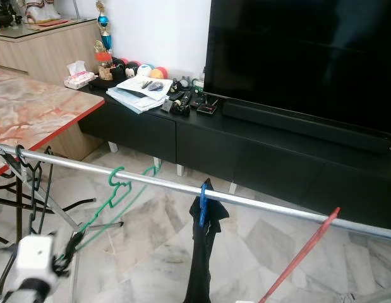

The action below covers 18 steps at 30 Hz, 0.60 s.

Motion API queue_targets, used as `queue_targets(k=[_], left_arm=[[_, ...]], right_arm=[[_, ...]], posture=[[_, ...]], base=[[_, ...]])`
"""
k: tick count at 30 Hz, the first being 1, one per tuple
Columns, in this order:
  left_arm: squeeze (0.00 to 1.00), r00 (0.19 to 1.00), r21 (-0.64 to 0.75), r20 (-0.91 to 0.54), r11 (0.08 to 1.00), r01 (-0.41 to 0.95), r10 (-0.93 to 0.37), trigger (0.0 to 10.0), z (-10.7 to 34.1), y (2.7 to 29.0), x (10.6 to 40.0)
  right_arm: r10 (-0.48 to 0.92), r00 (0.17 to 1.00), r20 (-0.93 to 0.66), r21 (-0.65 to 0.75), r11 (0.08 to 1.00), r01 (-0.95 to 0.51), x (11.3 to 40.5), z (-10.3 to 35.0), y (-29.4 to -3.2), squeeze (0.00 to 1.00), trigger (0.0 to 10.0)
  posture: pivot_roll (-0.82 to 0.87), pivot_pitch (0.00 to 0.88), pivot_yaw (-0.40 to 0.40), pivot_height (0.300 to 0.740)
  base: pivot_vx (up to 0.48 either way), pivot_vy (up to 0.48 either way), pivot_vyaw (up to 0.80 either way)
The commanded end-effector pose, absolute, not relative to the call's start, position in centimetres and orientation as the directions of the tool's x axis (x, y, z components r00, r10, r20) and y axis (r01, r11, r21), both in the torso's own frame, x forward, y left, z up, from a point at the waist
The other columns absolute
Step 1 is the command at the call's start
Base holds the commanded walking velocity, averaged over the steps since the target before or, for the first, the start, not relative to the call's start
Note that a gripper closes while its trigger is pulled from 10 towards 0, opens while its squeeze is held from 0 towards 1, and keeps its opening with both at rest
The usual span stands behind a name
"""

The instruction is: Hang hanger

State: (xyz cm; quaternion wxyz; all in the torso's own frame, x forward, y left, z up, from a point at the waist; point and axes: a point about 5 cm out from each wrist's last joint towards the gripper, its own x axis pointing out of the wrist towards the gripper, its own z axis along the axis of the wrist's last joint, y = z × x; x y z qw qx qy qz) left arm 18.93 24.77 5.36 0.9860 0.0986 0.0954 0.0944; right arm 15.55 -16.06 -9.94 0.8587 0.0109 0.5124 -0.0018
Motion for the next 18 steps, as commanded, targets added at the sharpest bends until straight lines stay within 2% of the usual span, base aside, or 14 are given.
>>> queue_targets(k=[1, 5, 6, 7, 8, 9, 13, 16, 18], left_arm=[[0.0, 0.939, 0.251, -0.246, 0.951, -0.179, 0.242, 10.0, 3.6, 25.5, 17.7], [0.0, 0.867, 0.267, -0.434, 0.954, -0.138, 0.247, 10.0, -0.4, 25.8, 16.2], [0.0, 0.867, 0.267, -0.434, 0.954, -0.138, 0.247, 10.0, -0.4, 25.8, 16.2], [0.0, 0.827, 0.259, -0.511, 0.959, -0.111, 0.234, 10.0, -1.9, 25.7, 15.9], [0.0, 0.79, 0.23, -0.583, 0.971, -0.063, 0.189, 10.0, -3.3, 25.2, 15.6], [0.0, 0.79, 0.23, -0.583, 0.971, -0.063, 0.189, 10.0, -3.3, 25.2, 15.6], [0.0, 0.692, 0.185, -0.719, 0.977, 0.107, 0.061, 10.0, -6.2, 23.5, 14.9], [0.0, 0.666, 0.176, -0.744, 0.979, 0.106, 0.062, 10.0, -7.0, 23.1, 15.5], [0.0, 0.649, 0.179, -0.754, 0.983, 0.049, 0.105, 10.0, -7.2, 23.4, 15.9]], right_arm=[[0.006, 0.469, -0.883, 0.015, 1.0, 0.015, 15.4, -10.0, -16.1, 0.0, 10.0], [0.008, 0.47, -0.883, 0.016, 1.0, 0.013, 15.4, -10.0, -16.1, 0.0, 10.0], [0.008, 0.47, -0.883, 0.016, 1.0, 0.013, 15.4, -10.0, -16.1, 0.0, 10.0], [0.007, 0.471, -0.882, 0.015, 1.0, 0.013, 15.4, -10.0, -16.0, 0.0, 10.0], [0.003, 0.473, -0.881, 0.014, 1.0, 0.019, 15.5, -10.0, -16.1, 0.0, 10.0], [0.003, 0.473, -0.881, 0.014, 1.0, 0.019, 15.5, -10.0, -16.1, 0.0, 10.0], [-0.008, 0.475, -0.88, 0.015, 0.999, 0.044, 15.5, -10.0, -16.1, 0.0, 10.0], [-0.014, 0.474, -0.88, 0.027, 0.997, 0.079, 15.4, -10.0, -16.0, 0.0, 10.0], [-0.017, 0.475, -0.88, 0.03, 0.995, 0.091, 15.4, -10.0, -16.0, 0.0, 10.0]], posture=[[0.16, 0.0, -0.026, 0.74], [0.15, 0.0, -0.022, 0.74], [0.15, 0.0, -0.022, 0.74], [0.14, 0.0, -0.023, 0.74], [0.15, 0.0, -0.025, 0.74], [0.15, 0.0, -0.025, 0.74], [0.14, 0.0, -0.024, 0.74], [0.13, 0.0, -0.021, 0.74], [0.13, 0.0, -0.022, 0.74]], base=[[0.0, 0.0, 0.0], [0.0, 0.0, 0.0], [0.0, 0.0, 0.0], [0.0, 0.0, 0.0], [0.0, 0.0, 0.0], [0.0, 0.0, 0.0], [0.0, 0.0, 0.0], [0.0, 0.0, 0.0], [0.0, 0.0, 0.0]])
